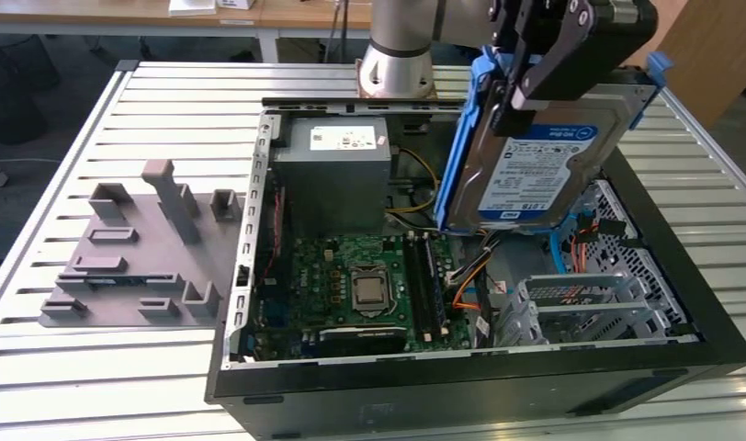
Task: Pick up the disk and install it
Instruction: 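Insert the disk into the insertion slot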
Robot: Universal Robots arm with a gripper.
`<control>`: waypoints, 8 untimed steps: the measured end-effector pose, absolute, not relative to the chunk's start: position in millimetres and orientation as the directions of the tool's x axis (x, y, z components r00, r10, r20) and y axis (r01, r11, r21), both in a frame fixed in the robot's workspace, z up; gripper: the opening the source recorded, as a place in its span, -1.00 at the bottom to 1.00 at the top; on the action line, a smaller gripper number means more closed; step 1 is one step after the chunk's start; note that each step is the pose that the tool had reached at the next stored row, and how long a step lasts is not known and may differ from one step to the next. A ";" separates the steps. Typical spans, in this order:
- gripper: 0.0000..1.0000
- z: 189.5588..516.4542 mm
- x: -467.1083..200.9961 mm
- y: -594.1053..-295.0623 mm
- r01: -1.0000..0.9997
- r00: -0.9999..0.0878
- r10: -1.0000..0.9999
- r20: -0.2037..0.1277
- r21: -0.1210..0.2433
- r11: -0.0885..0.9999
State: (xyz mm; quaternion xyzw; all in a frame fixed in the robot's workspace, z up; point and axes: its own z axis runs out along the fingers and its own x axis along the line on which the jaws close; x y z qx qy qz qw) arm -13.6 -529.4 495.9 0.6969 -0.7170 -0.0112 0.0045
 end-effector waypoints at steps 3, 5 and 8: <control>-0.27 495.1 -11.1 -531.1 -0.999 -0.028 -1.000 -0.009 0.022 0.028; -0.27 494.6 -7.0 -531.6 -0.999 -0.029 -1.000 -0.009 0.022 0.028; -0.27 493.7 -3.2 -533.0 -0.999 -0.028 -1.000 -0.009 0.022 0.028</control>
